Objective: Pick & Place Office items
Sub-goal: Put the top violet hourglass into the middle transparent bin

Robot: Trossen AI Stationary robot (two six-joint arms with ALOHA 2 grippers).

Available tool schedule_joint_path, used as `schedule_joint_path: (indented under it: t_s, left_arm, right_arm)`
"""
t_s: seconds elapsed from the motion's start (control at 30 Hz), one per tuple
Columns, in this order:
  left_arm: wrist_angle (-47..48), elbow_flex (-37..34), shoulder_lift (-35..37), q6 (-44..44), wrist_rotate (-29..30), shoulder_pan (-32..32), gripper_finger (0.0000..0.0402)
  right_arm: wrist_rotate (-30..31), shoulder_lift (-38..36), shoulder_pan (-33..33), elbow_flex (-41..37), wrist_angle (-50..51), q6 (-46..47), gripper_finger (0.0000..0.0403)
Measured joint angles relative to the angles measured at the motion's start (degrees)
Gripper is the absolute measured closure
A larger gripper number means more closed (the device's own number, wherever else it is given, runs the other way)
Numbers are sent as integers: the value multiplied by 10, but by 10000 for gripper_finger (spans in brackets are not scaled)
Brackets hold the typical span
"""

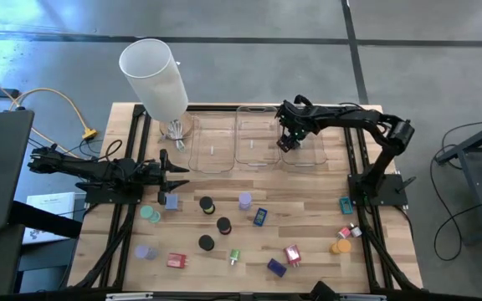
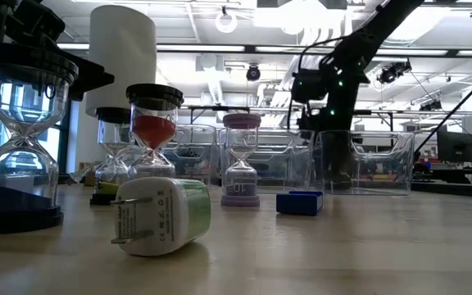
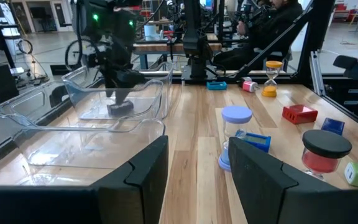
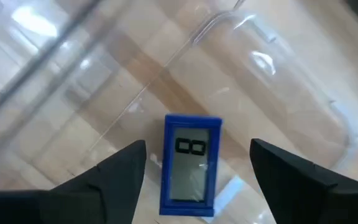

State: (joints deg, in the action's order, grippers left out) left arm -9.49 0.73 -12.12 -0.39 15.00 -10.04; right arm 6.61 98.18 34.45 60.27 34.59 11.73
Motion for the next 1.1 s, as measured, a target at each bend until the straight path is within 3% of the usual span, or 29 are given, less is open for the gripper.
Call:
schedule_joint_path:
  t_s: [0.6, 1.1]
  left_arm:
    - [0, 0, 0, 0, 0, 0, 239]
    - [0, 0, 0, 0, 0, 0, 239]
  right_arm:
    - [10, -178, -70, 55, 77, 34, 136]
    - [24, -305, -225, 54, 122, 151, 136]
